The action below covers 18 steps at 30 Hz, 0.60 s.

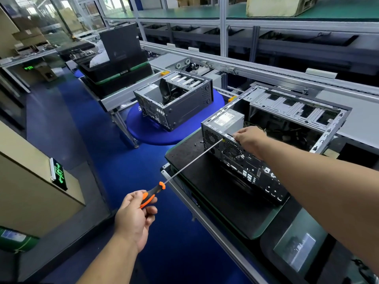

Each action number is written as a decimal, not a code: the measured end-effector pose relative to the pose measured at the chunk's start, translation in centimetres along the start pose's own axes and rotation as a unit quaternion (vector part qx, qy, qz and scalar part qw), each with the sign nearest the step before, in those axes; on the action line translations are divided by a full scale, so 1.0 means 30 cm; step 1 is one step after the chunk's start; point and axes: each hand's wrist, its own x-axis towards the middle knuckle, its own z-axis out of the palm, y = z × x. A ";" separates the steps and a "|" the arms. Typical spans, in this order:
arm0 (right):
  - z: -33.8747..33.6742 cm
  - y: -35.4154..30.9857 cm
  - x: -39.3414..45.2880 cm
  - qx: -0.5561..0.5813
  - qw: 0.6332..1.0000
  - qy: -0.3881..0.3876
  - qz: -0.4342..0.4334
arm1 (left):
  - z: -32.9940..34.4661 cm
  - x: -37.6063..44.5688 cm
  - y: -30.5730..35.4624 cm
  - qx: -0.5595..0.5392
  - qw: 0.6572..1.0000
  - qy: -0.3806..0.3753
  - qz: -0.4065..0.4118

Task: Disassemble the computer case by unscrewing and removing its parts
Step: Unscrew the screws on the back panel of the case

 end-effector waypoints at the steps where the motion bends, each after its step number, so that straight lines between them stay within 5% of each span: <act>1: -0.001 0.000 -0.001 0.001 1.000 -0.001 0.000 | -0.002 0.001 -0.002 0.012 1.000 0.002 0.002; 10: -0.004 0.004 0.000 0.024 1.000 0.002 0.006 | 0.003 -0.005 -0.024 -0.008 0.999 0.019 -0.041; 18: -0.003 0.013 0.008 0.025 1.000 0.009 0.003 | 0.001 -0.004 -0.012 -0.004 1.000 0.003 0.012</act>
